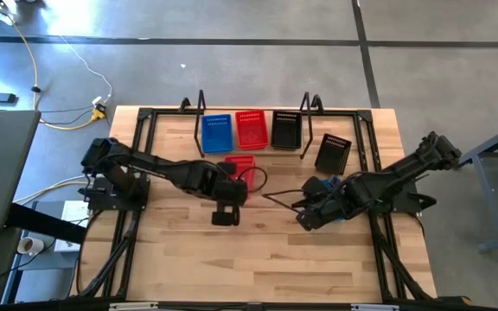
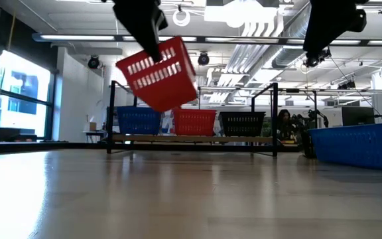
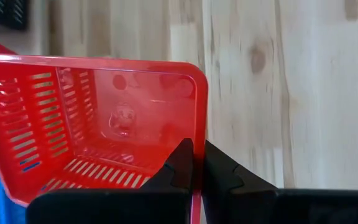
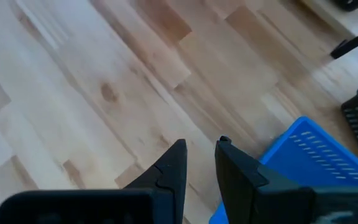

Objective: Stack baskets on shelf by color
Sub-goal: Stack the red bin on top of the red bin on the shelf

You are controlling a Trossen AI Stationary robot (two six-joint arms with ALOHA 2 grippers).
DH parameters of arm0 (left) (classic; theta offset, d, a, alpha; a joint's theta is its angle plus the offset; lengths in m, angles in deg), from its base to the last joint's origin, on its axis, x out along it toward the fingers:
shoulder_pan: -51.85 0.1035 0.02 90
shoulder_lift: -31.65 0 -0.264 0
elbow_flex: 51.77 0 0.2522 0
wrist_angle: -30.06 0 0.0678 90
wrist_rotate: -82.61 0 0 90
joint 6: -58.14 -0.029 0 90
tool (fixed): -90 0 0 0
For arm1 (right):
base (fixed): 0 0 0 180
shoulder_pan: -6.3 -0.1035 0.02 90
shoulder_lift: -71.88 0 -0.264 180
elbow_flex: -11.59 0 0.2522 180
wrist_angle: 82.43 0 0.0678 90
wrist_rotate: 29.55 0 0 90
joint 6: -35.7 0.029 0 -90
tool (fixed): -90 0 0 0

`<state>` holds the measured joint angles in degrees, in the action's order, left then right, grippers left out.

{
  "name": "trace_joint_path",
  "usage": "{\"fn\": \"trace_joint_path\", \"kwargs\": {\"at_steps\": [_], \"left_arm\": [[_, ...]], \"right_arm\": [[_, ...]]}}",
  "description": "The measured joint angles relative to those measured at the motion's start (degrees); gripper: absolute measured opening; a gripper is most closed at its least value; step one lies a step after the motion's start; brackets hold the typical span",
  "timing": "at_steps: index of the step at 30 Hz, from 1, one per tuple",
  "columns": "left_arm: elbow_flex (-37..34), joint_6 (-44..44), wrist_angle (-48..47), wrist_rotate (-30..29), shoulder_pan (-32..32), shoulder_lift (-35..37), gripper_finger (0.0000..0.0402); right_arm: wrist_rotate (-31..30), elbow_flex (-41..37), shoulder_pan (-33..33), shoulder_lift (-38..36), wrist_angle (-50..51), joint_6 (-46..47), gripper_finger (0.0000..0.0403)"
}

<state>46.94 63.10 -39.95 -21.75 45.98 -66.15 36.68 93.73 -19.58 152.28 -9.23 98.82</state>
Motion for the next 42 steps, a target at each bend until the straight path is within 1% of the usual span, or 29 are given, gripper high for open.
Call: {"fn": "trace_joint_path", "kwargs": {"at_steps": [3,6,13,21,23,28,31,37,42], "left_arm": [[2.4,-1.4,0.0,-0.7,0.9,0.0,0.0001],[4.8,-3.5,0.2,-3.2,2.3,0.0,0.0001],[8.2,-7.9,3.5,-7.5,8.5,0.0,0.0001],[8.4,-11.4,8.9,-7.8,17.4,0.0,0.0001],[8.4,-12.5,9.7,-7.3,19.5,-0.1,0.0001],[8.4,-14.2,10.3,-3.2,24.0,-0.2,0.0001],[8.4,-14.8,10.3,-1.6,26.0,-0.2,0.0001],[8.4,-14.9,10.3,1.8,28.3,-1.2,0.0001],[8.4,-14.7,10.6,2.0,28.5,-3.7,0.0001]], "right_arm": [[0.0,0.0,1.2,0.0,0.2,-0.1,0.0071],[0.0,0.0,2.4,0.0,1.0,-0.1,0.0071],[0.1,0.0,5.8,0.0,1.1,-0.5,0.0071],[-0.2,0.0,11.9,0.0,1.1,-0.1,0.0071],[-0.2,0.0,13.6,0.0,1.1,-0.1,0.0071],[-0.2,0.0,18.0,0.0,1.1,-0.2,0.0071],[-0.2,0.0,20.2,0.0,1.1,-1.8,0.0071],[1.4,0.0,23.8,0.0,1.1,-4.1,0.0071],[2.6,0.0,25.9,0.0,1.1,-4.1,0.0071]]}}
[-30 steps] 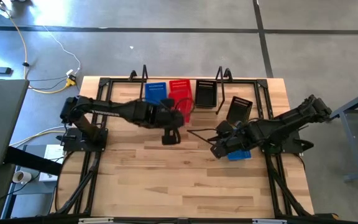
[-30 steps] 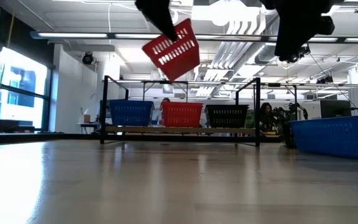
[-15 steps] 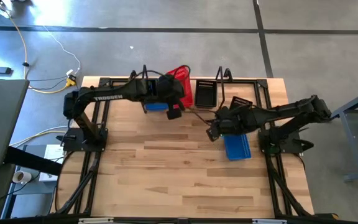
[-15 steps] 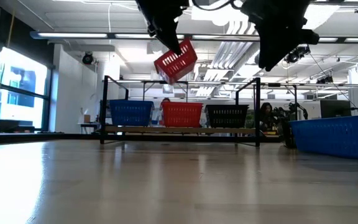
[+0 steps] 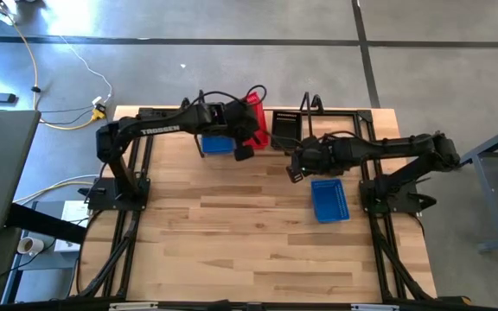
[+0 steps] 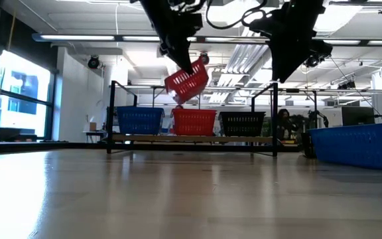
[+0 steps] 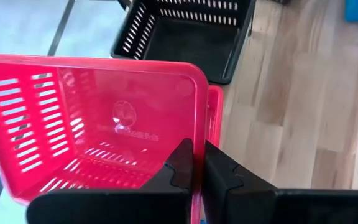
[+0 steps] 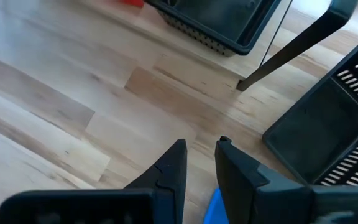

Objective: Stack baskets on shelf by color
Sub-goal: Stack the red bin on top of the red bin on the shelf

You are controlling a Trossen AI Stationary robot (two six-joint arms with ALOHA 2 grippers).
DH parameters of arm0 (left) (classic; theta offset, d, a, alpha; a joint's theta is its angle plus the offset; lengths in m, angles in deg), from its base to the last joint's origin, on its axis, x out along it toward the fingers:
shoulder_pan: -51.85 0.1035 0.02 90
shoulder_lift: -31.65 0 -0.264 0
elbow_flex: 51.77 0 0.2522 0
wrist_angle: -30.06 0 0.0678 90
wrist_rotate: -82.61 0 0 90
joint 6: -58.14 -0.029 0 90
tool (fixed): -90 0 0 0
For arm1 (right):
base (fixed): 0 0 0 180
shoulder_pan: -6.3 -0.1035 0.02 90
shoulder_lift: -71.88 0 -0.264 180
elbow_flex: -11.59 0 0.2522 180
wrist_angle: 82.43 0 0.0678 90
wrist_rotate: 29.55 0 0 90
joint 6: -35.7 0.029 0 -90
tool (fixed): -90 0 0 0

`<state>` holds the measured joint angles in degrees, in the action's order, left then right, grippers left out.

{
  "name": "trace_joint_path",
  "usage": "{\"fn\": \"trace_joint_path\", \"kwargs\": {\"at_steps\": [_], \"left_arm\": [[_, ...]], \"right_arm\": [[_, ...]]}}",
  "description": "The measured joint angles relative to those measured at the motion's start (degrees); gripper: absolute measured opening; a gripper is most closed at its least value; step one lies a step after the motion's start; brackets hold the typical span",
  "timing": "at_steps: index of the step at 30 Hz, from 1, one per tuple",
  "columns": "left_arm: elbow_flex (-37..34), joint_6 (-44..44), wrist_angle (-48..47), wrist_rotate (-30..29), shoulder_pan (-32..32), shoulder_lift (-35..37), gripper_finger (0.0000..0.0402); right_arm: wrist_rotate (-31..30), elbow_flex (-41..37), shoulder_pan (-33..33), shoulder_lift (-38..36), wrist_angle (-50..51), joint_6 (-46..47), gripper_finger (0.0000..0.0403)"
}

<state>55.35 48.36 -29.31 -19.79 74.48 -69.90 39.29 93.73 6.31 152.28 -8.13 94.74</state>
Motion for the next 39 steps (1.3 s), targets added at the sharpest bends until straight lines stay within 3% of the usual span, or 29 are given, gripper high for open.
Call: {"fn": "trace_joint_path", "kwargs": {"at_steps": [39], "left_arm": [[-0.1,-2.4,-0.9,0.5,1.0,-5.1,0.0]], "right_arm": [[0.1,0.0,1.9,0.0,-0.1,-0.6,0.0071]]}}
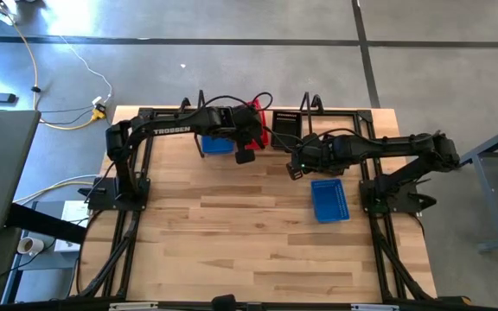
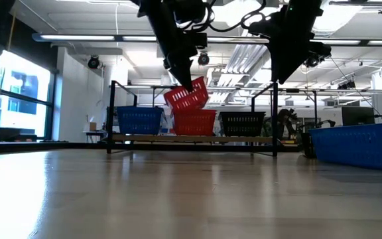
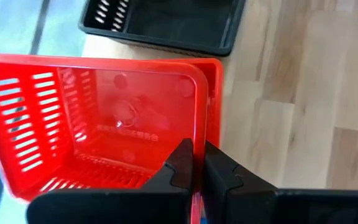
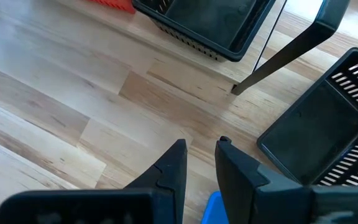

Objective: Stack baskets on shelf by color
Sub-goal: Stack the red bin on top of the red bin on the shelf

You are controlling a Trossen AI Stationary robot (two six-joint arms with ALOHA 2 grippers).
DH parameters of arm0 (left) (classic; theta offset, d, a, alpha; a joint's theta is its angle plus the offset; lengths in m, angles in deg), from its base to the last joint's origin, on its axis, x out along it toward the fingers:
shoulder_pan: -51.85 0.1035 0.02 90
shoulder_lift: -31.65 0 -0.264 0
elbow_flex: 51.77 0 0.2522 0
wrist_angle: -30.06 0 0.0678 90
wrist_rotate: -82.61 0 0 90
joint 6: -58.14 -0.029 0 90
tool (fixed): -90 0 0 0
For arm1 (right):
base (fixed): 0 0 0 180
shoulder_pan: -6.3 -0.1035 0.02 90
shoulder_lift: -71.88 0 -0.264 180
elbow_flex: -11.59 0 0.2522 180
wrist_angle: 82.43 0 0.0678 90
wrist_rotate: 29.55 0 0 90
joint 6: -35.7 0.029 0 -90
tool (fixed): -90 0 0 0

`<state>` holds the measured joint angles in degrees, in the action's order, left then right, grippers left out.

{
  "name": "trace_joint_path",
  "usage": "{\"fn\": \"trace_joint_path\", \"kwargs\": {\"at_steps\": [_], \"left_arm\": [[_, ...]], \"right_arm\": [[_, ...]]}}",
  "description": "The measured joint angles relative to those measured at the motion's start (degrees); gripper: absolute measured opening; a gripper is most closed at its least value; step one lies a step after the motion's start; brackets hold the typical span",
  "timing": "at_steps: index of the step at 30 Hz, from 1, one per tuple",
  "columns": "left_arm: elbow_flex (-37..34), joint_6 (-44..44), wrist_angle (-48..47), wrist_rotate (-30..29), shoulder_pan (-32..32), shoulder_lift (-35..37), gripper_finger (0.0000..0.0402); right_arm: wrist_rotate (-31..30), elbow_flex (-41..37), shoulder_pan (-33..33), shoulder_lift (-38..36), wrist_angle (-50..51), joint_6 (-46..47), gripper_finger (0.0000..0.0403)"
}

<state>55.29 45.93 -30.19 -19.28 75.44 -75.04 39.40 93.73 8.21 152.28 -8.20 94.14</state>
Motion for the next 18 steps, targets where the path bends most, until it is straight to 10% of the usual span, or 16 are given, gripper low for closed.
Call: {"fn": "trace_joint_path", "kwargs": {"at_steps": [18], "left_arm": [[0.0,0.0,0.7,0.6,0.5,-4.0,0.0001]], "right_arm": [[0.0,0.0,0.0,0.0,-0.4,0.0,0.0071]]}}
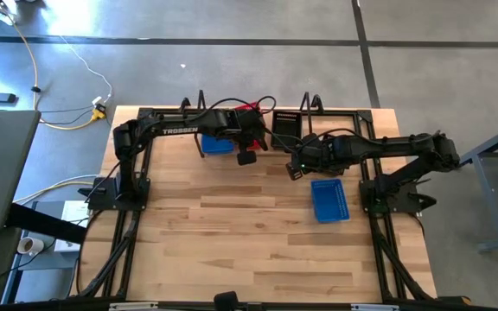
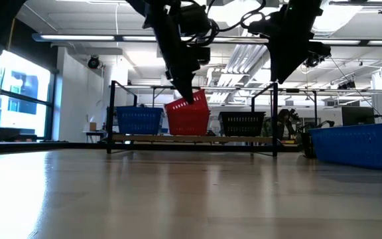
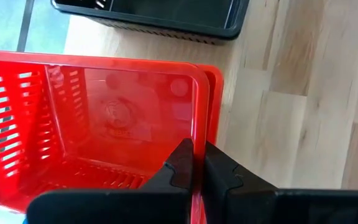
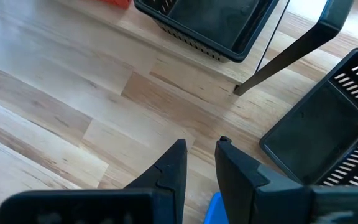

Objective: Stack baskets on shelf by color
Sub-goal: Stack the red bin on top of the red bin on the shelf, then stack the blue bin on top of the blue bin on the shelf

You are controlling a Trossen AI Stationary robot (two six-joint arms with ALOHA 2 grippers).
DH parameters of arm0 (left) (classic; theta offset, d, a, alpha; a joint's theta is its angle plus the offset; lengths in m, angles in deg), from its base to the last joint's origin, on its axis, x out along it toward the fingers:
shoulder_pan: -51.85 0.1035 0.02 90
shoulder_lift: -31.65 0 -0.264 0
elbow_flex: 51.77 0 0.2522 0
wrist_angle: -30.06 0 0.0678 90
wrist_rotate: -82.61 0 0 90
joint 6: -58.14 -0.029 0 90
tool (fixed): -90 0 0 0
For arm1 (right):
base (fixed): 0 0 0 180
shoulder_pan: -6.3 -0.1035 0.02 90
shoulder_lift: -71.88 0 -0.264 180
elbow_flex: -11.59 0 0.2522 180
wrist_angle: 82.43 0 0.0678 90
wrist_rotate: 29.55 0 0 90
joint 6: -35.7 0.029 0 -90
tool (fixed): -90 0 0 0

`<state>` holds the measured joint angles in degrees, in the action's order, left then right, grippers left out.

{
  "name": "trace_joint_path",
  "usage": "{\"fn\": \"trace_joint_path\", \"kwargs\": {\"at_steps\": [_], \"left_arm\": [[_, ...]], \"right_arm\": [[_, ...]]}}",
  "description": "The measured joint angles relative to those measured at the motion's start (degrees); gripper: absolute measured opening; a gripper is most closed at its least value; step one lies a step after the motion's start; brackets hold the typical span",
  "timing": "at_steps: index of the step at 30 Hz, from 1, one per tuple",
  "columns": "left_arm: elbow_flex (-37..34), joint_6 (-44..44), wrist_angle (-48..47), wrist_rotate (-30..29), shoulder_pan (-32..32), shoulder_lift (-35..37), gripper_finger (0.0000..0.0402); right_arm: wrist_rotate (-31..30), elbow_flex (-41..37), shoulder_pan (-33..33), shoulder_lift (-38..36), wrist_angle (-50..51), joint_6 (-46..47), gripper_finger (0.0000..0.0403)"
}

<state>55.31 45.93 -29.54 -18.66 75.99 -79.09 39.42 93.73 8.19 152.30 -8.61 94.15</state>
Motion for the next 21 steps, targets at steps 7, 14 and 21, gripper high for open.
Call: {"fn": "trace_joint_path", "kwargs": {"at_steps": [7,14,21], "left_arm": [[0.0,-0.7,-0.2,-0.5,0.0,0.0,0.0014],[0.0,-2.0,-0.4,-1.2,-0.2,-0.1,0.0038],[0.0,-1.9,-0.3,3.2,-0.2,-0.1,0.0083]], "right_arm": [[0.1,0.0,0.0,0.0,0.0,0.0,0.0071],[0.2,0.0,0.0,0.0,0.0,0.0,0.0071],[0.2,0.0,0.0,0.0,0.0,0.0,0.0071]]}}
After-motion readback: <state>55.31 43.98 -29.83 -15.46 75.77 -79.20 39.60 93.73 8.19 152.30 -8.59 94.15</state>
